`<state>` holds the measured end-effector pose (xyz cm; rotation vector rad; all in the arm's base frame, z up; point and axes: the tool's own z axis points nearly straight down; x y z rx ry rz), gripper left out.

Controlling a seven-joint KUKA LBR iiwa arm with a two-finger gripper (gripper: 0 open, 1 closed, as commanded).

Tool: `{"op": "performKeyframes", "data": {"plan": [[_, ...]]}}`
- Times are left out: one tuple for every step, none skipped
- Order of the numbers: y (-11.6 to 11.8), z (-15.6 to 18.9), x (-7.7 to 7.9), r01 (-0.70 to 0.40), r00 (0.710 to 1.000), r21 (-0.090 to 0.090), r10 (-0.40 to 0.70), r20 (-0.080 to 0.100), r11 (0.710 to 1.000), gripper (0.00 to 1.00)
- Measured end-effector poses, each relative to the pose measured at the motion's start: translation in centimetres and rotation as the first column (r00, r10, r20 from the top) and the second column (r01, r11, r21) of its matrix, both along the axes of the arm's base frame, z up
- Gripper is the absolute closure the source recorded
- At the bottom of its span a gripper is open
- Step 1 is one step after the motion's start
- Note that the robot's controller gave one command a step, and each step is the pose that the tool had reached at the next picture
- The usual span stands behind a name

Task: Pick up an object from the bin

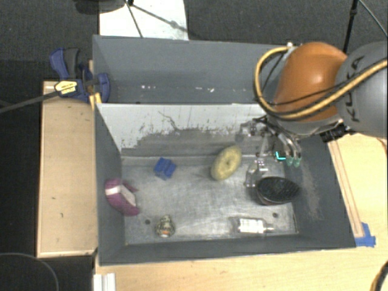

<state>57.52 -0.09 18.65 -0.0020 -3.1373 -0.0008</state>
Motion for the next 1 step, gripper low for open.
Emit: {"op": "performKeyframes", "data": {"plan": [[-1.12,0.87,-0.03,-0.214,0.977,-0.002,0.214,0.010,0.977,0.00]]}}
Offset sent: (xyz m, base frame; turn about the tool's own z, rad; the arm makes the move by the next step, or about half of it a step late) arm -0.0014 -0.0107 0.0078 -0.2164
